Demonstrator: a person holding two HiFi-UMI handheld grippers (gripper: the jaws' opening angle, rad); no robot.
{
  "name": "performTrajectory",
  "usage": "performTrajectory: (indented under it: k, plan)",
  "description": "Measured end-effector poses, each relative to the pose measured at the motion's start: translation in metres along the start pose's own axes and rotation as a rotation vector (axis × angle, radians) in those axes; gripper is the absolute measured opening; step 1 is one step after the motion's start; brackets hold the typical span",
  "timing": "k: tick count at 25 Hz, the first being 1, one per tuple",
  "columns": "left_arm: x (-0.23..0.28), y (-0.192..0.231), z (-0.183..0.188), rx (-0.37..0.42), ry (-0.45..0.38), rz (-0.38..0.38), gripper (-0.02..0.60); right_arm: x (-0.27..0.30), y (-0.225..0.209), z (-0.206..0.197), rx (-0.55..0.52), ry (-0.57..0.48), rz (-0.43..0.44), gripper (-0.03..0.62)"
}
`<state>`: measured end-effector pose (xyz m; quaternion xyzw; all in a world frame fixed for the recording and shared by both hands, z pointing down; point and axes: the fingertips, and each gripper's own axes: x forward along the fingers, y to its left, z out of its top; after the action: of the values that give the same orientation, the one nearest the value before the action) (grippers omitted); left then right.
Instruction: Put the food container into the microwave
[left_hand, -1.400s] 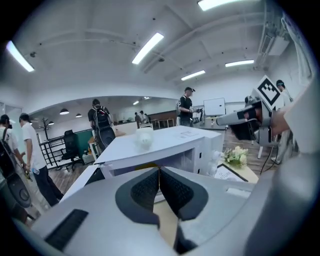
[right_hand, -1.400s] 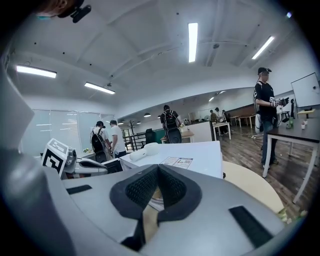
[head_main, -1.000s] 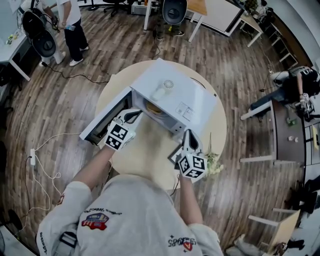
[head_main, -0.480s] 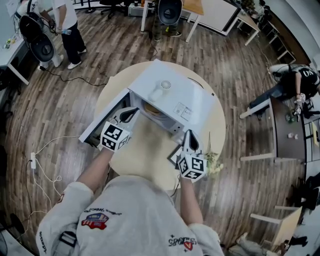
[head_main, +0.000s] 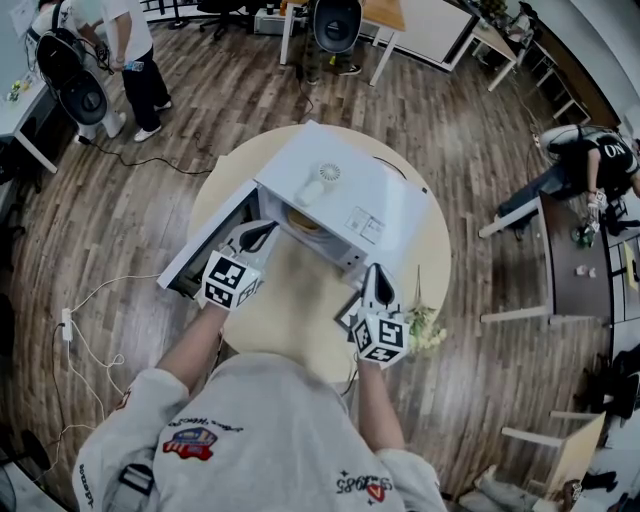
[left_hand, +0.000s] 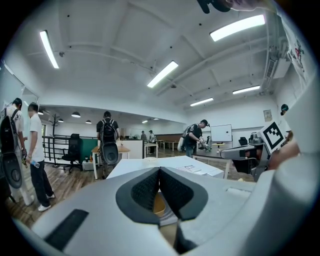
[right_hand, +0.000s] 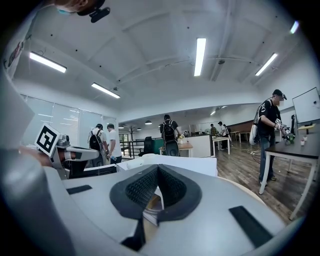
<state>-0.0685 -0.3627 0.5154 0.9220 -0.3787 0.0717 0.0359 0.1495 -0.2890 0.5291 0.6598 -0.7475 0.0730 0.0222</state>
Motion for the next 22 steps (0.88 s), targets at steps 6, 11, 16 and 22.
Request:
performTrajectory:
  k: [6,11,16,22]
  plan:
    - [0.0,-0.004,0.0,0.016,-0.007,-0.007,0.005,0.001,0.0,-0.001,-0.004,0.001,-0.001,0.003]
    - [0.0,-0.006,-0.006,0.005,-0.001,-0.006,0.005,0.001,-0.005,-0.001,-0.004,-0.003,-0.006,0.003]
    - [-0.004,-0.007,-0.01,-0.009,0.003,-0.006,0.005,-0.002,-0.006,-0.004,-0.001,0.001,-0.01,0.003]
    - [-0.007,-0.006,-0.01,-0.017,0.005,-0.004,0.005,-0.006,-0.001,-0.003,0.008,0.004,-0.009,0.003]
